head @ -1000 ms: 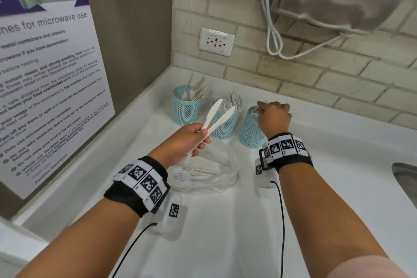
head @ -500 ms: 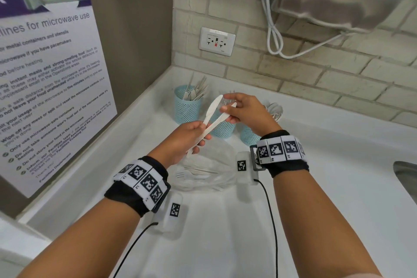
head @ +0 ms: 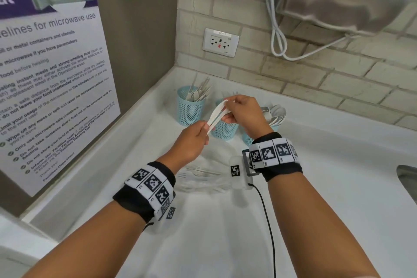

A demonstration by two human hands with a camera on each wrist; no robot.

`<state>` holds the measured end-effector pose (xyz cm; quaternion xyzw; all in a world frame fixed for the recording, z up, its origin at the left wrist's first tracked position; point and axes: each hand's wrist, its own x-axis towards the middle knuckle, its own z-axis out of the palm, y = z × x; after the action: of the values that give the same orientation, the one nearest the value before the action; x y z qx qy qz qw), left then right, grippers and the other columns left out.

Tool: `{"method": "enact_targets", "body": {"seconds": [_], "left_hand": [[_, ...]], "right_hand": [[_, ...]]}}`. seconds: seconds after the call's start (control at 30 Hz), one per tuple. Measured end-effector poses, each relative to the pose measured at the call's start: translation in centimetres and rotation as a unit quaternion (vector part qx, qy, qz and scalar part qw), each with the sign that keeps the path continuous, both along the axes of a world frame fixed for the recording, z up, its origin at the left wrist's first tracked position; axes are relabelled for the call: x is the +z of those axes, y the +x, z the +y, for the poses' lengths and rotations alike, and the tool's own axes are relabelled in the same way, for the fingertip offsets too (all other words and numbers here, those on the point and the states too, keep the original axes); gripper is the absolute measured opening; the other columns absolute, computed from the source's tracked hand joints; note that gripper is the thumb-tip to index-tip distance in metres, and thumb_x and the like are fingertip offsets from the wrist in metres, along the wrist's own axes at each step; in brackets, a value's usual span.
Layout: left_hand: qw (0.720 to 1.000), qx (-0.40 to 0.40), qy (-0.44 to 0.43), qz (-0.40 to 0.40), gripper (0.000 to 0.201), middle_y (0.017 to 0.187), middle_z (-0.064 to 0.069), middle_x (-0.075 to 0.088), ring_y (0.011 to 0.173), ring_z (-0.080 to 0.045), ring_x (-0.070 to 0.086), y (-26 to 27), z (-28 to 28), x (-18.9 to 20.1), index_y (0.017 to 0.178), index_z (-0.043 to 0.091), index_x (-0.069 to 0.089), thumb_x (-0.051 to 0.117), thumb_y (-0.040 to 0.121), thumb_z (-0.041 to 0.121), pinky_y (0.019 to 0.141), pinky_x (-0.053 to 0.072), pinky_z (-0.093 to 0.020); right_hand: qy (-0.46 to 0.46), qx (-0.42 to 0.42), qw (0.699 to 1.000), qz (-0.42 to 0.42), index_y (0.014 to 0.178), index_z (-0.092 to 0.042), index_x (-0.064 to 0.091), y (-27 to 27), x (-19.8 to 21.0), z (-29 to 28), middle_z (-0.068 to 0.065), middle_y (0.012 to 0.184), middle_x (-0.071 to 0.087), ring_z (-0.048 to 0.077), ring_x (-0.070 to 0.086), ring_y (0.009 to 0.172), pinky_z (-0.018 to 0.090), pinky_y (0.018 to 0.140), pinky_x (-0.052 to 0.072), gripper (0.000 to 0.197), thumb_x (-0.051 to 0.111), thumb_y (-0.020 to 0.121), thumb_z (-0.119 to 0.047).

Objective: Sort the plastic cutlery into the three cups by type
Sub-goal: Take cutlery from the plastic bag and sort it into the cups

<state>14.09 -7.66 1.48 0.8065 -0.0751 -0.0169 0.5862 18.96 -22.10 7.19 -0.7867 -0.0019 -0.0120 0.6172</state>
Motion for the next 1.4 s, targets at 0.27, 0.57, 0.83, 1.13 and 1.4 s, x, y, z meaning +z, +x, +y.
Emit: {"method": "enact_targets", "body": {"seconds": [0.27, 0.57, 0.83, 1.13, 1.4], "left_hand": [[0.999, 0.027, -0.025, 0.003, 0.038, 0.062, 0.004, 0.043, 0.052, -0.005, 0.038, 0.2, 1.0, 0.4, 0.106, 0.010, 0.062, 0.030, 0.102, 0.032, 0.052, 0.030, -0.020], [0.959, 0.107, 0.258, -0.049, 0.035, 0.128, -0.007, 0.040, 0.117, -0.026, 0.041, -0.2, 4.2, 0.3, 0.118, 0.027, 0.047, 0.062, 0.087, 0.023, 0.097, 0.038, -0.038], [0.953, 0.003, 0.298, 0.048, 0.042, 0.128, -0.007, 0.057, 0.114, -0.021, 0.056, 0.0, 6.1, -0.1, 0.109, 0.018, 0.069, 0.040, 0.090, -0.006, 0.088, 0.040, -0.018], [0.961, -0.017, 0.272, 0.046, 0.037, 0.127, -0.004, 0.056, 0.103, -0.015, 0.055, -0.4, 6.1, 0.2, 0.111, 0.020, 0.067, 0.044, 0.091, 0.000, 0.085, 0.039, -0.017], [0.948, -0.070, 0.306, 0.055, 0.026, 0.128, 0.000, 0.055, 0.117, -0.016, 0.051, -0.5, 5.8, 0.3, 0.113, 0.022, 0.067, 0.058, 0.090, 0.013, 0.089, 0.033, -0.014]], "right_hand": [[0.100, 0.118, 0.988, 0.007, 0.114, -0.005, 0.051, 0.1, -0.1, 1.5, 0.010, 0.074, 0.062, 0.004, 0.062, 0.050, 0.014, 0.052, 0.052, 0.021, 0.052, 0.094, -0.004], [0.058, -0.135, 0.974, -0.174, 0.098, -0.011, 0.049, 4.4, 2.5, 1.7, 0.013, 0.081, 0.060, 0.012, 0.058, 0.051, 0.021, 0.056, 0.055, 0.009, 0.042, 0.098, -0.005], [-0.169, -0.087, 0.943, -0.272, 0.117, -0.003, 0.056, 6.8, 1.8, 5.4, 0.008, 0.091, 0.057, 0.014, 0.053, 0.070, 0.028, 0.073, 0.051, 0.043, 0.032, 0.084, 0.013], [-0.589, 0.064, 0.783, -0.189, 0.122, -0.021, 0.056, 8.1, -0.9, 7.6, 0.011, 0.121, 0.059, 0.027, 0.035, 0.129, 0.039, 0.101, 0.025, 0.039, 0.046, 0.088, -0.006], [-0.439, 0.006, 0.865, -0.242, 0.112, -0.014, 0.063, 6.2, 0.8, 7.0, 0.005, 0.120, 0.062, 0.028, 0.045, 0.119, 0.035, 0.096, 0.036, 0.035, 0.042, 0.087, -0.002]]}}
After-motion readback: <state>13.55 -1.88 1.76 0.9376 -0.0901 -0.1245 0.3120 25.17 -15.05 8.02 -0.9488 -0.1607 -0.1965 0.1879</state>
